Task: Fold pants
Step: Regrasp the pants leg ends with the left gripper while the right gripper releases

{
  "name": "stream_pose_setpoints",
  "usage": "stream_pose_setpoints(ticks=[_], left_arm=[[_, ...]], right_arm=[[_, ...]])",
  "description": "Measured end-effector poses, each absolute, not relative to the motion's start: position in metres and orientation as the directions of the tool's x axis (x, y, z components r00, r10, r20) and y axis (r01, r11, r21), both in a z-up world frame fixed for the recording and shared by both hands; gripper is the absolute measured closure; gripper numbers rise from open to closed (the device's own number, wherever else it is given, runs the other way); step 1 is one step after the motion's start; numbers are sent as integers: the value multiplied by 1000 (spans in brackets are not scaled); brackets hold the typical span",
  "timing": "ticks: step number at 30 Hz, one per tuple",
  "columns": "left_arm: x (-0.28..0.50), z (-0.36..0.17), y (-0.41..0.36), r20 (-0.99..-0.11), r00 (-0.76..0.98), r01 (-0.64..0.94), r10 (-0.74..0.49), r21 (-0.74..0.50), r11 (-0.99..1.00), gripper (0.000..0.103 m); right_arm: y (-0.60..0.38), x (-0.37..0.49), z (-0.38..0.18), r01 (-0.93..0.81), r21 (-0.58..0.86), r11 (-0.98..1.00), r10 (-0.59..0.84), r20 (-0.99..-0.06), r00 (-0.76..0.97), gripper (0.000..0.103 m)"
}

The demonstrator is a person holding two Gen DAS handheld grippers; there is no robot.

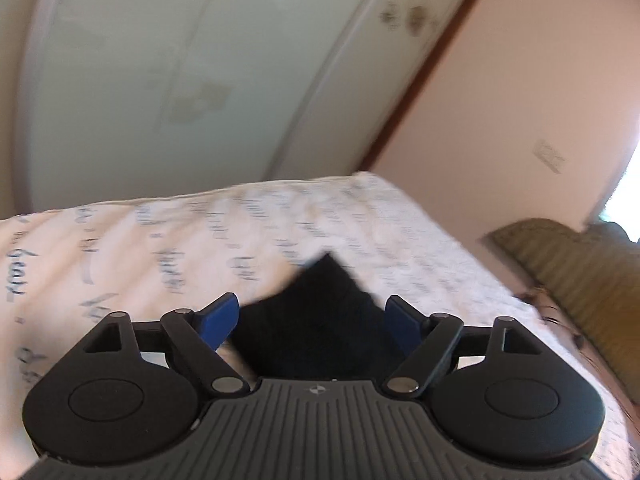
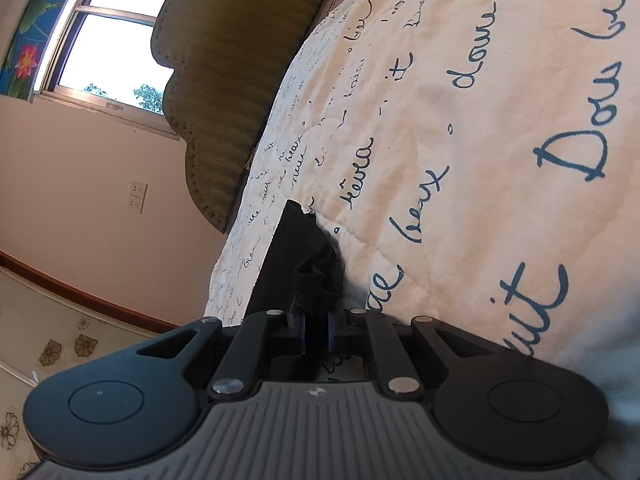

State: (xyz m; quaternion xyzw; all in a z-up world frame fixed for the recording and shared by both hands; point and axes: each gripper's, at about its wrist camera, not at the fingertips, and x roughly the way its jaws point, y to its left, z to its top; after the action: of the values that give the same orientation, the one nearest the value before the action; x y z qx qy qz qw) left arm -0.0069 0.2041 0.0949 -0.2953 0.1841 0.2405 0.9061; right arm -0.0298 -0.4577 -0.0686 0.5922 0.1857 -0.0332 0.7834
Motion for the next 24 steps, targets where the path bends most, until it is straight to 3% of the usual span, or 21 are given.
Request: stream_pose_setpoints(ticks=[7,10,12,17,20,24], left_arm=[[42,119,129,-466,879,-333,99,-453,827,17],[62,126,88,-445,896,-215,-5,-442,871,17],[74,131,61,-437,895,-119,-96,-440,890,17],[123,135,-37,-483,760,189,-435,-476,859,17],[148,125,-117,-520,605,325,-603,-529,784,17],[167,97,-222,-553,384,452,-740,-586,673,19]], right_arm=[[-464,-27,-70,279,937,209,156,-313,937,79],[-456,-20,-56,345,879,329,73,-388,919,86],[-441,-14,-38,397,782,481,-8,-449,894,90],[-379,6,7,322,438,839,-99,-459,883,91],[-342,12,18,270,214,939,-152,-445,882,91],[-318,11,20,208,105,972,-142,-439,887,91]])
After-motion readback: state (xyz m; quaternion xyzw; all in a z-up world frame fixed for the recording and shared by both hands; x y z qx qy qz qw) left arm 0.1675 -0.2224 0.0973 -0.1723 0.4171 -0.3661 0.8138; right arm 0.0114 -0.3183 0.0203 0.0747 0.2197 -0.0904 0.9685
